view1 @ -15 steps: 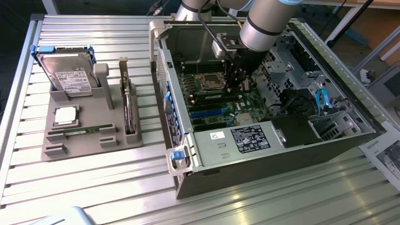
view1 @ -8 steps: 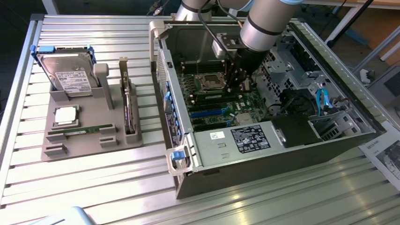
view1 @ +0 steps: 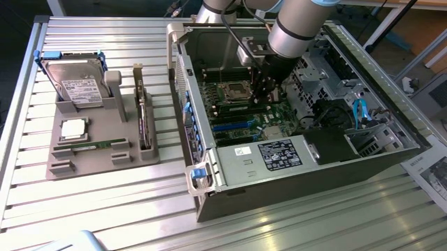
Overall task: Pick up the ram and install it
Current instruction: 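Insert the ram into the slot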
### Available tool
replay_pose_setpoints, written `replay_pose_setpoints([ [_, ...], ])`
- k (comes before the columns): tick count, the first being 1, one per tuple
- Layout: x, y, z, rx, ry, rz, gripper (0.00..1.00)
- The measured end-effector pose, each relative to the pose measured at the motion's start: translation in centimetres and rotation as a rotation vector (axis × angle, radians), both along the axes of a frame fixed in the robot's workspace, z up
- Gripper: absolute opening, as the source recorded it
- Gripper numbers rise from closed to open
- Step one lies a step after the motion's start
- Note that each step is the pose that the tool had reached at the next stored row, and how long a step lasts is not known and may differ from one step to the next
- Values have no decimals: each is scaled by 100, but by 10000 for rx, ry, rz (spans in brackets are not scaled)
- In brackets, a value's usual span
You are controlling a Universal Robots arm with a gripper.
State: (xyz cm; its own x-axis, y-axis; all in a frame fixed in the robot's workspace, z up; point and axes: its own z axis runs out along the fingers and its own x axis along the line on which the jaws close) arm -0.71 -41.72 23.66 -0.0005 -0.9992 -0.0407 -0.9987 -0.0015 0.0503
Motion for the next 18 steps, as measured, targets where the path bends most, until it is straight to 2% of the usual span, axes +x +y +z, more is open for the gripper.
replay_pose_setpoints([
  [18, 0, 0, -56, 0, -10, 0, 12],
])
